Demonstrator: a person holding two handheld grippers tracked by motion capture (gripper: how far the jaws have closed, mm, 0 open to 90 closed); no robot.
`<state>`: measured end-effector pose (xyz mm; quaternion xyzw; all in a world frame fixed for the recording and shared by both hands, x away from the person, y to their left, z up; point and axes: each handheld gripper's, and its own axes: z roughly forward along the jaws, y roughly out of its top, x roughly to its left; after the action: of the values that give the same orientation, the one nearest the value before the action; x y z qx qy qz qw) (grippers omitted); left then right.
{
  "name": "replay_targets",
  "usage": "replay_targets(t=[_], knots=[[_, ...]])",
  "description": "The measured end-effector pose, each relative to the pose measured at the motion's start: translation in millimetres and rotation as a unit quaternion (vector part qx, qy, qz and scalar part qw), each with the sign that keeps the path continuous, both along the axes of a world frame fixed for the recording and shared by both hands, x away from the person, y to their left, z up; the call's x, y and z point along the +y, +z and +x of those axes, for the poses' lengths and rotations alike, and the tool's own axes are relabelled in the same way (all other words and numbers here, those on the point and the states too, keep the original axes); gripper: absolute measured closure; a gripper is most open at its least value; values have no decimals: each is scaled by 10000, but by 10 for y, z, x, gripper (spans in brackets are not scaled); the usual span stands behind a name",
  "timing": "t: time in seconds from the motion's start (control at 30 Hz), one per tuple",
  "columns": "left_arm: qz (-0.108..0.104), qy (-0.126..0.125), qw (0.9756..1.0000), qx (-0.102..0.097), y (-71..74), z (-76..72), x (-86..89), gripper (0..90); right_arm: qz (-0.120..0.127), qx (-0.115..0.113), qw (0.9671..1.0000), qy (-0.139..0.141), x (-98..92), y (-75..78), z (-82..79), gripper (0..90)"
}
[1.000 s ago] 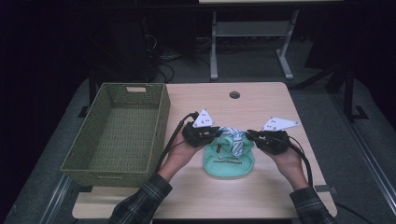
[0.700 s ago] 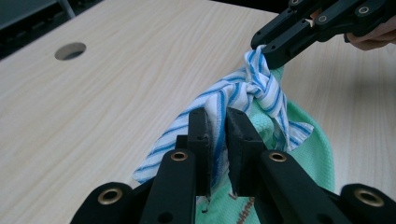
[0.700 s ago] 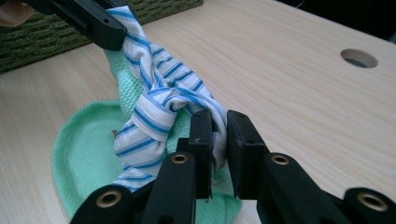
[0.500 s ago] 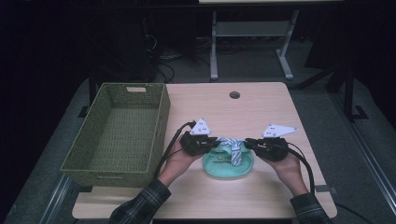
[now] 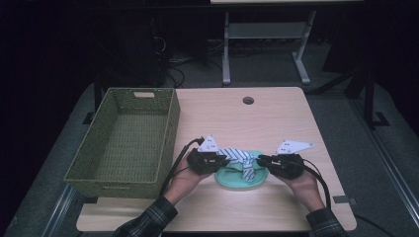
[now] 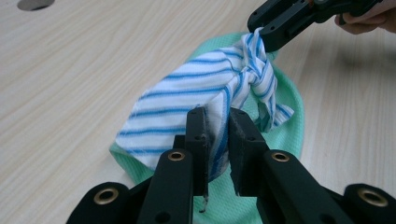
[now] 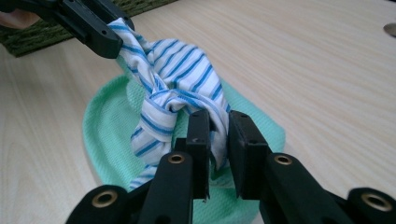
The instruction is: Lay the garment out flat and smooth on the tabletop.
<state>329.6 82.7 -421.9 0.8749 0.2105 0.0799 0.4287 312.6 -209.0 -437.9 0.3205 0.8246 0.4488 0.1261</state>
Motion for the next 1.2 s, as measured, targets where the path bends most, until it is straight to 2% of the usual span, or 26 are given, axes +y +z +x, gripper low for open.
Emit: replay_targets(t=[0.2, 0.3, 0.4, 0.5, 0.57, 0.77, 0.8, 0.83, 0.9, 1.07, 1.2], knots=[[67, -21, 9999, 140, -66, -44, 28, 780, 91, 68, 9999, 95, -10, -32, -86, 760], [128, -54, 9997, 204, -108, -70, 23, 780, 27, 216, 9997, 144, -6, -83, -123, 748], [193, -74, 9994, 275, -152, -95, 27, 780, 35, 272, 9995, 184, -1, -98, -159, 732], [286, -108, 9989, 346, -201, -113, 40, 780, 53, 305, 9993, 192, -8, -132, -206, 725], [345, -139, 9985, 397, -233, -130, 33, 780, 45, 424, 9989, 207, -18, -161, -222, 719], [512, -173, 9972, 519, -324, -160, 12, 780, 77, 478, 9985, 265, -19, -217, -267, 718], [483, -136, 9972, 547, -340, -169, 5, 780, 52, 533, 9982, 258, -16, -234, -276, 713], [542, -172, 9969, 549, -341, -167, 10, 779, 14, 586, 9980, 244, -14, -247, -286, 708], [536, -157, 9970, 541, -339, -176, 14, 767, 0, 614, 9978, 261, -24, -249, -293, 697], [377, -140, 9972, 627, -293, -207, 32, 699, 191, 538, 9981, 235, -82, -187, -320, 693], [272, -183, 9974, 639, -222, -244, 64, 683, 297, 450, 9983, 216, -133, -141, -325, 708]])
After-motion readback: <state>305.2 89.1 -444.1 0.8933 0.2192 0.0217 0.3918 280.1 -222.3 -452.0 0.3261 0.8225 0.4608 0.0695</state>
